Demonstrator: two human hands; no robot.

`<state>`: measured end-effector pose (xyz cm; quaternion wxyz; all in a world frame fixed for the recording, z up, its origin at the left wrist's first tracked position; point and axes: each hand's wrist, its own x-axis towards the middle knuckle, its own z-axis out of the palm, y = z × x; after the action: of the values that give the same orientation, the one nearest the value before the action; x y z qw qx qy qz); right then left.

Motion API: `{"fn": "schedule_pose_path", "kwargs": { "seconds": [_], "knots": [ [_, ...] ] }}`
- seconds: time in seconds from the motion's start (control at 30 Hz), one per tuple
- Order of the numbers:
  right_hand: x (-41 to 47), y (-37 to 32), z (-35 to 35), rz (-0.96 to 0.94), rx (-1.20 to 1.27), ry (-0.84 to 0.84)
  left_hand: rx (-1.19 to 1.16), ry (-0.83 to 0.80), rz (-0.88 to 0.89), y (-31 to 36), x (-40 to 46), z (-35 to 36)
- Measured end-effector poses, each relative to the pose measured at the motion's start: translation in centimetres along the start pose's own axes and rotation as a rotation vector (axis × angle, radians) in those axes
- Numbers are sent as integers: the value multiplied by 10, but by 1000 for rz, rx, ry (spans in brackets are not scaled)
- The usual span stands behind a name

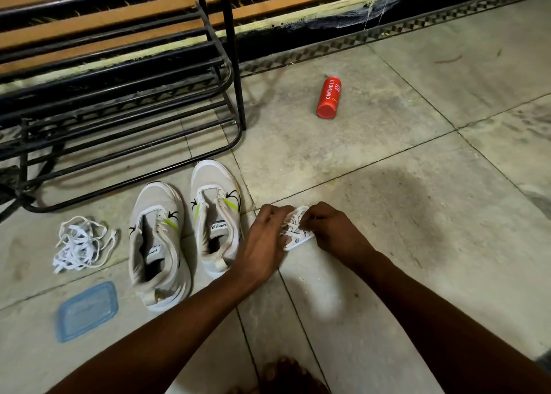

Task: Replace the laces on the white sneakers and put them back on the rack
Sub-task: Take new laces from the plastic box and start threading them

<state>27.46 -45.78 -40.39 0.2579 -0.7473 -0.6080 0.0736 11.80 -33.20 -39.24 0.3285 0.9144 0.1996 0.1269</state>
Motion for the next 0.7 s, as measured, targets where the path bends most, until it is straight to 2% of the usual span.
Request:
{"fn": "schedule_pose_path", "kwargs": {
  "seconds": [0.13,0.23,0.37,0.5,0.57,0.7],
  "knots": [
    [3,-4,-1,2,27,-29,91,-37,65,-8,0,1],
    [-1,-4,1,-38,-49,-84,206,-91,151,-12,-1,6],
    [-6,2,9,-32,-128,-164,235,-122,137,-13,-2,7],
    [-1,3,10,-19,-222,-144,265,-170,102,-14,1,5],
    [3,-1,10,38,-280,-158,378,-179,137,-13,3,3],
    [13,-7,10,159,-360,-158,297,-157,69,-7,8,4]
  ]
}}
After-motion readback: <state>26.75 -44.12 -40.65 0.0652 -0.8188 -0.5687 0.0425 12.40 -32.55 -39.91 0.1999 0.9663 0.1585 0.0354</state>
